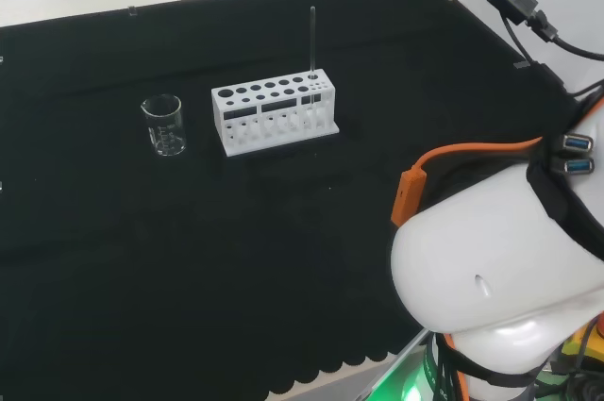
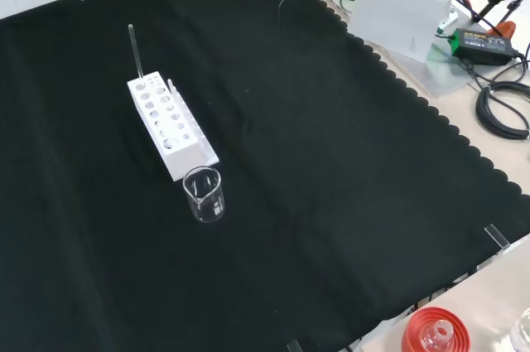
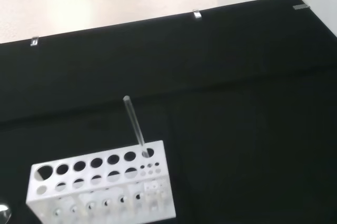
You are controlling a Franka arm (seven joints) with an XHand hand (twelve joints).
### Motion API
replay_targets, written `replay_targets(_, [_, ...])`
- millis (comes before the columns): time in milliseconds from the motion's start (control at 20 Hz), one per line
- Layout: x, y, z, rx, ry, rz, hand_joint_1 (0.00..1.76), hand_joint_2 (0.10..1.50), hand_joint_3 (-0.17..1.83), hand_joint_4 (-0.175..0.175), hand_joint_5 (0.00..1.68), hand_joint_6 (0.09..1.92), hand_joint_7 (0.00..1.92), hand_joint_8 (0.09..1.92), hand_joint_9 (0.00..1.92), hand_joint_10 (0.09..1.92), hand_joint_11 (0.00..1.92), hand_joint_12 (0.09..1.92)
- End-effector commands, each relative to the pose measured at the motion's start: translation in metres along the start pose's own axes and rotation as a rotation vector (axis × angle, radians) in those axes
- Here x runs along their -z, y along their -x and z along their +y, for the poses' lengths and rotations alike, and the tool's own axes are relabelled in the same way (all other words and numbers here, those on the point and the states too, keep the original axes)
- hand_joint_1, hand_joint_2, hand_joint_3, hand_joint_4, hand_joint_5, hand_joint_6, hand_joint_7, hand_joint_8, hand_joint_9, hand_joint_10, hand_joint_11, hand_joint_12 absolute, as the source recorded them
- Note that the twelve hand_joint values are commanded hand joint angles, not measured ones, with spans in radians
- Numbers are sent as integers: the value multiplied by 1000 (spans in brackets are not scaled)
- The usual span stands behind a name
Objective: Take the glass rod from the white test tube rack.
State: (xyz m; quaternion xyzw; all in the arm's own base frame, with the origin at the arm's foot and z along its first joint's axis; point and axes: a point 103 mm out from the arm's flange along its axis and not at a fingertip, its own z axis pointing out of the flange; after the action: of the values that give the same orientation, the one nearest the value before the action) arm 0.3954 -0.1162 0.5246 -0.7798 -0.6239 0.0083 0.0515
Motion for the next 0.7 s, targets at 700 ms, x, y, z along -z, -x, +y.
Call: replay_targets(700, [-37,-12,73,34,-56,-23,467,927,131,74,179,87,175,757,309,959,286,1492])
